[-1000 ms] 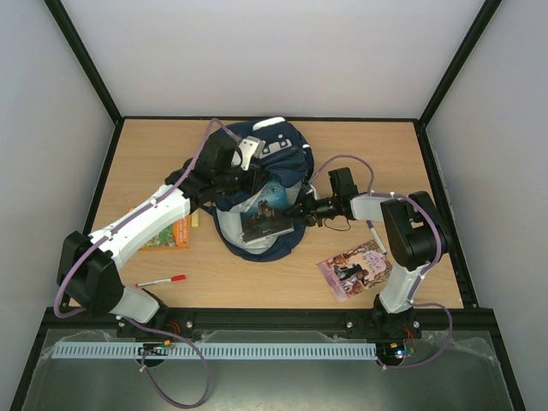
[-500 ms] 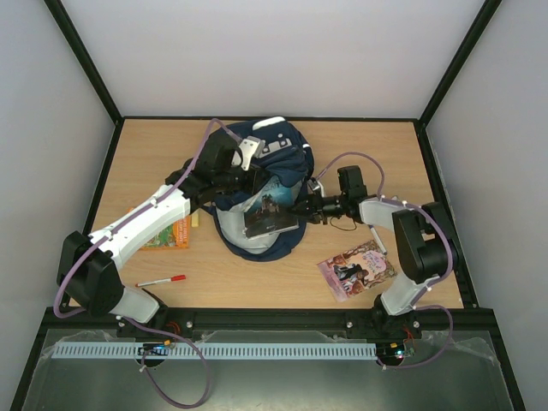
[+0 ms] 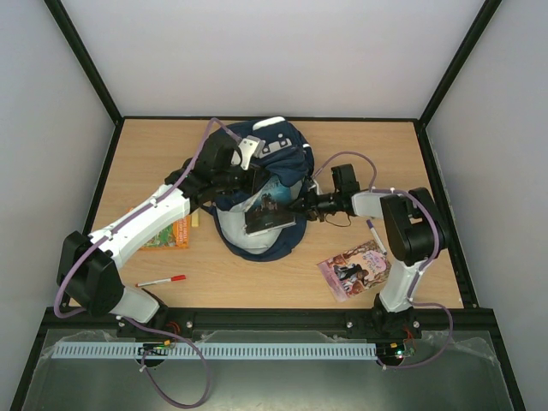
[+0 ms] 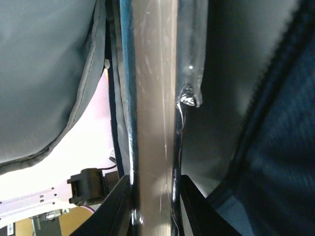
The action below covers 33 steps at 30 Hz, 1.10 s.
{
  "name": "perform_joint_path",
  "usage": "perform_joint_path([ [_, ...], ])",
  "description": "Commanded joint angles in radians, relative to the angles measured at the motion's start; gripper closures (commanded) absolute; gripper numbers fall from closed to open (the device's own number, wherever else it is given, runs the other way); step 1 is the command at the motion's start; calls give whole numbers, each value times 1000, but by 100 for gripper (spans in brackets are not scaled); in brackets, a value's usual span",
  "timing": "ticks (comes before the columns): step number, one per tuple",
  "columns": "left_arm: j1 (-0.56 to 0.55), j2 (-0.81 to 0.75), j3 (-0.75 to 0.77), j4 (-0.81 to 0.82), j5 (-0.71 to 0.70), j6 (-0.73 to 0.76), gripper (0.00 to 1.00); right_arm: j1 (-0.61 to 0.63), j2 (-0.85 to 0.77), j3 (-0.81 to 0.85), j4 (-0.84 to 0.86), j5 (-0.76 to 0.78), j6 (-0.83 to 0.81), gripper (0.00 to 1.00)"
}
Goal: Pack the student bag
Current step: Place the book in the student bag.
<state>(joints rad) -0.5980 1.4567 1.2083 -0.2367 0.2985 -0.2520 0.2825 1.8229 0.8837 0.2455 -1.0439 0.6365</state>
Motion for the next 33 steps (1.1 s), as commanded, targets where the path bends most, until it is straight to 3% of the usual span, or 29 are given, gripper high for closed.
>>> perform_joint_path([
  [1,-3,-31,7,97,40,-7,97,0,30,65,63,17,3,84],
  [5,-12,-29,7,95,37,-3,97,0,-7,58,-90,60,-145,57],
  [10,-18,-38,10,89,36,2,97,7,-165,66,-361,269,-407,43],
  [16,-21,-57,6,91,30,2,98,46,-352,33,-522,445,-664,44],
  [21,-23,-60,7,91,31,2,98,241,-472,0,-577,688,-915,54],
  [27,-25,-64,7,91,27,4,98,409,-527,-54,-494,949,-1101,67],
  [33,-24,-70,7,88,19,6,98,497,-486,-128,-352,1129,-1282,58],
])
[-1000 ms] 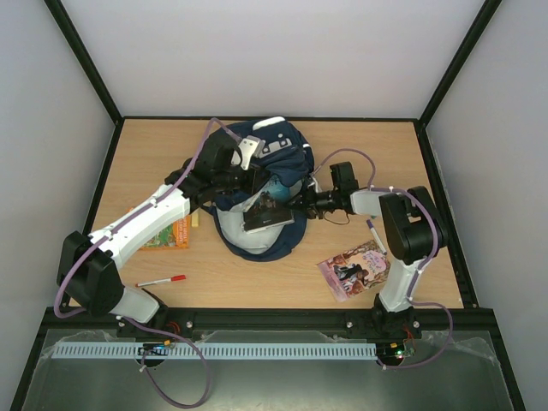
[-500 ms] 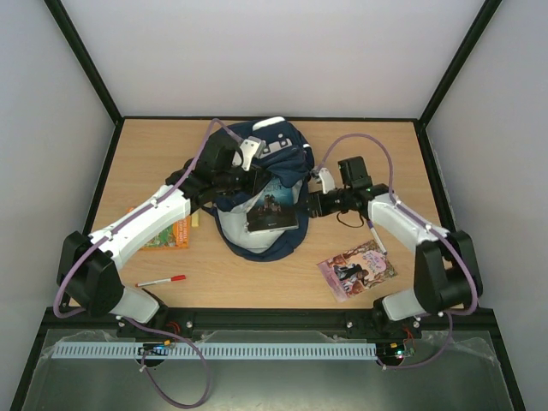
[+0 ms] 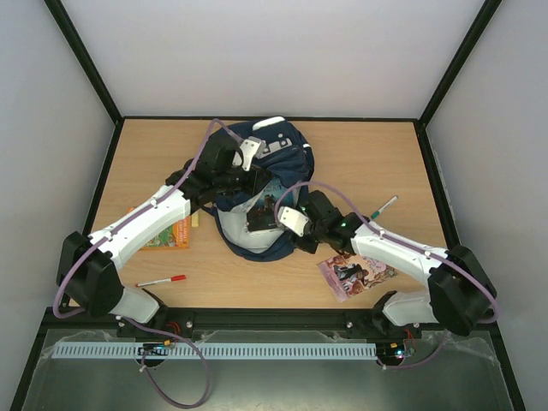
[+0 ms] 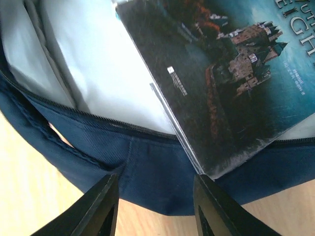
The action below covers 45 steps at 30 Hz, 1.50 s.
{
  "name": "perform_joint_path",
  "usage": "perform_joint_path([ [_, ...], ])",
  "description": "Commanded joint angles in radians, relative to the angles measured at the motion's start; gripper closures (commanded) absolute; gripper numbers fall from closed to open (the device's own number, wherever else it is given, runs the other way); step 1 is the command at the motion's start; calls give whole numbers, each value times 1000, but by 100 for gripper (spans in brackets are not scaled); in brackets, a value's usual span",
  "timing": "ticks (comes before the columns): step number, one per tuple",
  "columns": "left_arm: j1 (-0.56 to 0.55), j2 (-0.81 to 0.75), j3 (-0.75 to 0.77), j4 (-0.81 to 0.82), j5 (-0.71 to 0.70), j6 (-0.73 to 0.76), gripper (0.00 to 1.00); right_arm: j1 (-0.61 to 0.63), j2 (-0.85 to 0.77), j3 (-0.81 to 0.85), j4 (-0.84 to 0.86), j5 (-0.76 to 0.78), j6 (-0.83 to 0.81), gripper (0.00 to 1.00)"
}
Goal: Pack the student bag
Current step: Place the book in the student bag.
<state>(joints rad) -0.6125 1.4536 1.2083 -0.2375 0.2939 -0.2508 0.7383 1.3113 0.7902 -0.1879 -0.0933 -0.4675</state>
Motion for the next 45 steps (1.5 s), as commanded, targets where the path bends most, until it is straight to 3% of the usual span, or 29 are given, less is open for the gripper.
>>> perform_joint_path([
  [1,-10,-65,7,89,22,6,97,50,40,-39,100,193,-199,58],
  [24,-10,-54,7,88,26,6,98,74,284,-9,374,251,-314,57],
  [36,-10,-58,6,89,28,5,97,73,356,-15,649,344,-289,72],
  [45,-10,-58,7,87,33,6,98,74,445,-33,853,431,-344,73],
])
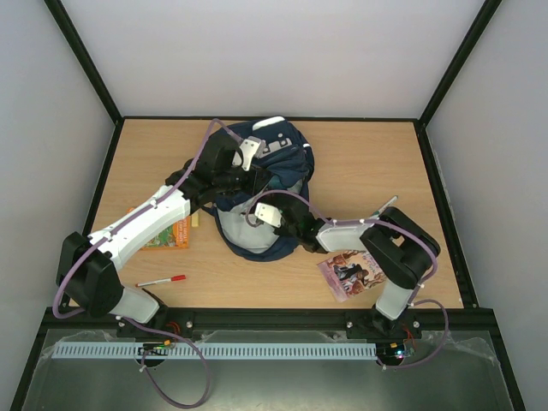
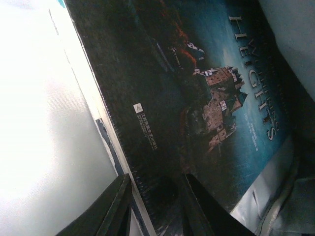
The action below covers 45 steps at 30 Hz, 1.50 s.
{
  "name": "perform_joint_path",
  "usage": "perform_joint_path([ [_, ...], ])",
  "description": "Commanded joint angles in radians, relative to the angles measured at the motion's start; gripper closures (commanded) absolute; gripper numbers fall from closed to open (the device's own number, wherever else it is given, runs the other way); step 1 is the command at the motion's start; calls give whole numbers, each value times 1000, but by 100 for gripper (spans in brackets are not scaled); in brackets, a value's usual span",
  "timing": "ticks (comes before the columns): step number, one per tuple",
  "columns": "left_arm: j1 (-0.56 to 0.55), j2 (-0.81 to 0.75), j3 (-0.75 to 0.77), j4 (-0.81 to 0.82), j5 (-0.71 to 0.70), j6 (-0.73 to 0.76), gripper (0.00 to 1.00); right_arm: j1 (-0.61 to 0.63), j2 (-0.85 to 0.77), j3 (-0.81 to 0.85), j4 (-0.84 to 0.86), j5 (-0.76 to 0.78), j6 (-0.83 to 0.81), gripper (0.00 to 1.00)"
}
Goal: Pack the student bag
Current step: Place the book in the student bag, then pick up the book from the center of the board.
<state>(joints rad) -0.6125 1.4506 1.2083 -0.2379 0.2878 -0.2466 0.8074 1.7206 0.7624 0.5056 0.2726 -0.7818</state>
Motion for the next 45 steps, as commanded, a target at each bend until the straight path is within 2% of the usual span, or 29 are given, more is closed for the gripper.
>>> perform_joint_path([
  [1,-10,-57,7,88,39,1,98,4,45,-6,174,74,-37,73],
  [5,-11,-58,6,88,38,2,98,4,43,3,129,69,-28,72],
  [9,-11,-58,7,88,33,3,97,9,-59,-5,10,15,43,68],
  [15,-6,-36,20,61,17,35,97,10,-305,19,-430,-119,154,47],
  [21,-21,27,67,6,7,81,89,-4,-495,22,-751,-181,313,41],
  [24,-54,68,114,-33,-27,99,87,-65,-569,62,-898,-214,369,42],
  [28,-86,126,155,-107,-64,103,88,-216,-672,118,-1029,-258,385,41],
  [35,-187,124,31,-91,-143,78,87,-420,-739,125,-1127,-281,389,39],
  [37,-209,129,4,-103,-146,76,79,-461,-740,103,-1131,-277,394,39],
  [43,-267,112,-49,-149,-188,87,40,-598,-708,35,-1145,-289,362,37],
  [45,-283,91,-52,-159,-202,81,31,-646,-692,15,-1143,-294,342,37],
])
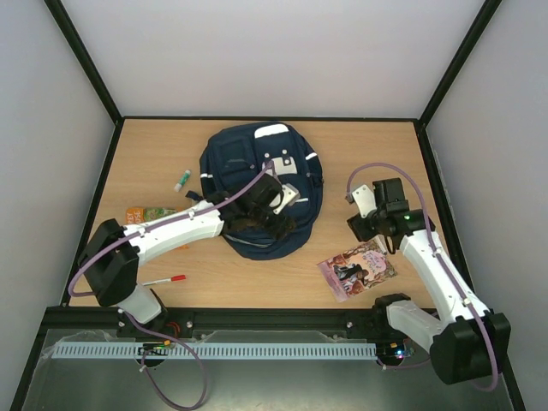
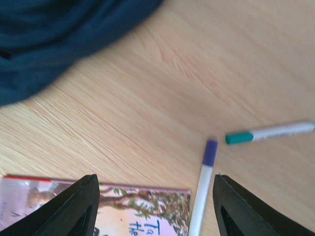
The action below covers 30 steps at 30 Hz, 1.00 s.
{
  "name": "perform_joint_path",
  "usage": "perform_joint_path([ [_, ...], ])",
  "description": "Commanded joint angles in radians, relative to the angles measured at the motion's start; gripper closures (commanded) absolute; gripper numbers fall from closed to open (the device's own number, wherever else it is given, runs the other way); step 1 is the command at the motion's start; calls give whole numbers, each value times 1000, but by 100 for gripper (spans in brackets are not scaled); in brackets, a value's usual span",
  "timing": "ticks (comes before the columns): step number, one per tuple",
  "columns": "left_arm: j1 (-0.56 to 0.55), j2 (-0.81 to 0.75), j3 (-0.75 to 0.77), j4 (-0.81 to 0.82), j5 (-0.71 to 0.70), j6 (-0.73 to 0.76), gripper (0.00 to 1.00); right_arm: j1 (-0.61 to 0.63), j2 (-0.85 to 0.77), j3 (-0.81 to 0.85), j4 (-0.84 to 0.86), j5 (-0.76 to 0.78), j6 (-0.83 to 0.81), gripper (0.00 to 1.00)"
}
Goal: Pack the student bag
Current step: Pick up the book from the center of the board.
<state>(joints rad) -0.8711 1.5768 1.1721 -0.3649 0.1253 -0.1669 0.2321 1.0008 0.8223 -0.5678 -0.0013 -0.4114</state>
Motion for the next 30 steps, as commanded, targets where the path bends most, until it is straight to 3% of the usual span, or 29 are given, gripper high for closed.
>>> perform_joint_path([
  [1,-29,-50,-14,-31,-45,-5,23,-94,38,-52,-71,-25,-37,37],
  [2,-32,-63,-11,-27,-46,-14,5,-118,47,-56,-77,-30,-46,37],
  [3,-34,-74,-4,-18,-52,-27,1,-139,58,-57,-84,-38,-52,37],
  [9,-47,-64,69,-27,-101,-99,0,-260,86,-86,-141,-76,-143,37],
  [12,-77,-4,122,-43,-102,-55,0,-299,83,-109,-164,-72,-190,37],
  [18,-169,50,60,175,-184,-48,1,-306,38,-138,-287,-108,-345,37],
  [23,-234,162,171,176,-272,-51,1,-306,9,-146,-393,-74,-470,37],
  [25,-245,243,261,101,-388,-99,1,-306,-8,-166,-408,-41,-511,37],
  [28,-247,424,511,-201,-583,-170,0,-306,-33,-193,-410,14,-550,36],
  [30,-249,501,591,-274,-640,-185,0,-306,-40,-203,-421,41,-567,35],
])
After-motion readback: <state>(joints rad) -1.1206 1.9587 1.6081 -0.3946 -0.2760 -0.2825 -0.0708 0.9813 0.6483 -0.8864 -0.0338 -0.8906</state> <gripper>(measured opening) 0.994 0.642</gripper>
